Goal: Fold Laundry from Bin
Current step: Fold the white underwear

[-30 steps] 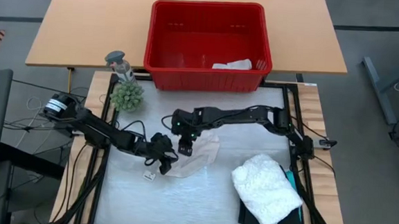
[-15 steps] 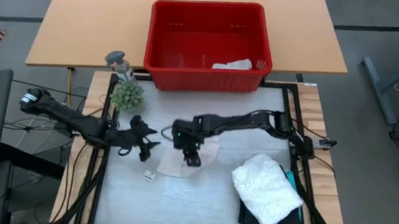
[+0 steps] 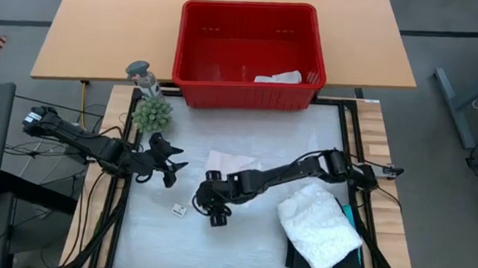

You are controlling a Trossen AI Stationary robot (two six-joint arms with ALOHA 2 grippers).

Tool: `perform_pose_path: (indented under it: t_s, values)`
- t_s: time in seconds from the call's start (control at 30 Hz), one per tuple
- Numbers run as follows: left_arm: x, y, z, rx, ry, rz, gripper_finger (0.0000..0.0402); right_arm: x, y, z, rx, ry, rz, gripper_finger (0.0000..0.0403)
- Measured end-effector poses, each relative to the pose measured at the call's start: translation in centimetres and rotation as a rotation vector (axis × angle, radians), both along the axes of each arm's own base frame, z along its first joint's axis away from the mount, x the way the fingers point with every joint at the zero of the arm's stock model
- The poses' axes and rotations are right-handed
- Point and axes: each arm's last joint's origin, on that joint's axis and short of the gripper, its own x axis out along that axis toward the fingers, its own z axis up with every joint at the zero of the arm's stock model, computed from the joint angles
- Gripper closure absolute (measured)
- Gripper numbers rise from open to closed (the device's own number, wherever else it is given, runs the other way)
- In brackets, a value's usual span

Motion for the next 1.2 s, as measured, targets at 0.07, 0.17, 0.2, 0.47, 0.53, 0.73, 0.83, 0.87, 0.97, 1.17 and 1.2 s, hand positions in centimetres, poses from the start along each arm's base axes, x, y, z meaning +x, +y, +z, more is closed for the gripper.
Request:
perform_pose_path:
  t_s: [0.07, 0.17, 0.2, 0.47, 0.53, 0.73, 0.83, 0.87, 0.97, 1.17, 1.2]
  values:
    - [0.0, 0.0, -0.1, 0.006, 0.009, 0.000, 0.0175, 0.4, 0.3, -1.0, -0.013, -0.015, -0.060, 0.0182]
    - [-0.1, 0.0, -0.1, 0.016, 0.021, -0.005, 0.0175, 0.7, 0.7, -1.5, 0.000, -0.045, -0.096, 0.0182]
    - [-0.1, 0.1, -0.2, 0.019, 0.029, -0.004, 0.0175, 1.1, 1.0, -2.0, 0.013, -0.068, -0.096, 0.0182]
    - [-0.3, 0.1, -0.4, 0.023, 0.051, 0.003, 0.0175, 1.1, 3.4, -4.4, 0.000, -0.046, -0.082, 0.0182]
    - [-0.3, 0.1, -0.4, 0.012, 0.048, 0.011, 0.0175, 1.1, 3.6, -4.5, -0.010, -0.055, -0.116, 0.0185]
    - [-0.3, 0.1, -0.4, -0.021, 0.023, 0.048, 0.0175, 1.0, 3.6, -6.8, -0.047, 0.007, -0.151, 0.0199]
    - [-0.3, 0.1, -0.4, -0.018, 0.024, 0.049, 0.0175, 0.9, 3.6, -7.3, -0.051, 0.019, -0.187, 0.0216]
    - [-0.3, 0.2, -0.4, -0.016, 0.022, 0.051, 0.0175, 0.9, 3.6, -7.4, -0.046, 0.025, -0.197, 0.0227]
    - [-0.3, 0.2, -0.4, -0.016, 0.025, 0.052, 0.0175, 0.8, 3.6, -7.6, -0.026, 0.041, -0.232, 0.0276]
    - [-0.3, 0.2, -0.4, -0.012, 0.034, 0.052, 0.0175, 1.0, 3.6, -6.8, -0.001, 0.057, -0.269, 0.0386]
    - [-0.4, 0.2, -0.5, -0.010, 0.038, 0.053, 0.0175, 1.1, 3.6, -6.5, -0.002, 0.059, -0.271, 0.0385]
